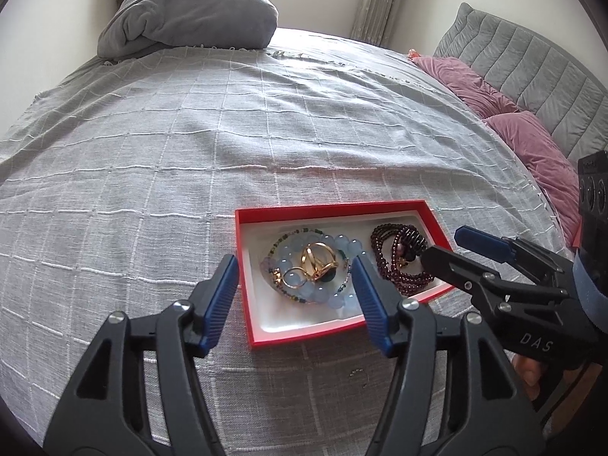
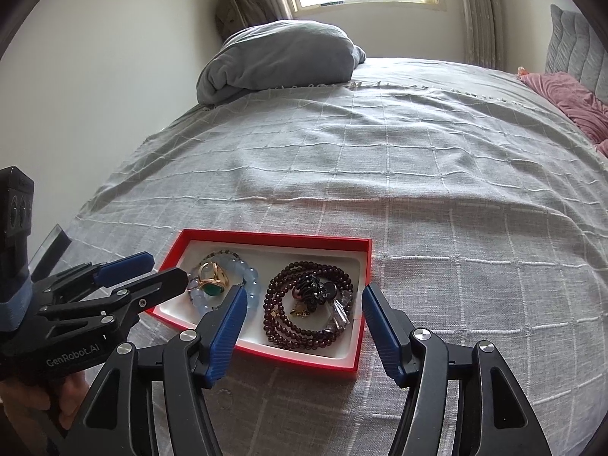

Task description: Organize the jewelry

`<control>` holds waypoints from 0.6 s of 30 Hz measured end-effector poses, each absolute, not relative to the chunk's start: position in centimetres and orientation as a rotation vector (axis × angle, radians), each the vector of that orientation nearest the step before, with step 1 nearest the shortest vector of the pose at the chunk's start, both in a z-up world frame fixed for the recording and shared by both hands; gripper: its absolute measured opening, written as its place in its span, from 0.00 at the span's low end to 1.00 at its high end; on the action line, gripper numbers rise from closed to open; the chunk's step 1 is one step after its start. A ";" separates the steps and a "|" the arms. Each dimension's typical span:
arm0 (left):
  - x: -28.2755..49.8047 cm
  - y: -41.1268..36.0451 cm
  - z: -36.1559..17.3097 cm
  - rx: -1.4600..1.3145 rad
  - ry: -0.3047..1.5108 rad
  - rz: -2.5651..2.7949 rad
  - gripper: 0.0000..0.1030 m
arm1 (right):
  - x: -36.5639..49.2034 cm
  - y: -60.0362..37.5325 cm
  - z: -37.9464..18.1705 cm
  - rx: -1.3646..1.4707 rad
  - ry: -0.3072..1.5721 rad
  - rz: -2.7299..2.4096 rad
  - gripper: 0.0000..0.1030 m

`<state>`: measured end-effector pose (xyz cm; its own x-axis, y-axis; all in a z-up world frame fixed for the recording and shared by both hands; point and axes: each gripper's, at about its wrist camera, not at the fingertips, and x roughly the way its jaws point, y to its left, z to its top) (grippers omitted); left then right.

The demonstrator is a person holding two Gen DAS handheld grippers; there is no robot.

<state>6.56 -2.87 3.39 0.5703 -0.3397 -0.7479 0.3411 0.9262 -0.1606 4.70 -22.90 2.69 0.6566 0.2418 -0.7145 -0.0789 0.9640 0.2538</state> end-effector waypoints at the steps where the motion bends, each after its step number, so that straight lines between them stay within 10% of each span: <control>1: 6.5 -2.9 3.4 0.005 0.877 -0.398 0.61 | 4.6 -22.9 2.7 0.211 0.836 0.182 0.62; 18: 3.5 -2.0 4.8 0.002 0.848 -0.425 0.64 | 1.4 -24.7 4.8 0.294 0.799 0.198 0.70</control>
<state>3.53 -1.99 4.75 0.5830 -0.3636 -0.7266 0.3650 0.9162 -0.1656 1.42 -24.68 4.83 0.6820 0.2838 -0.6740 -0.0634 0.9411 0.3321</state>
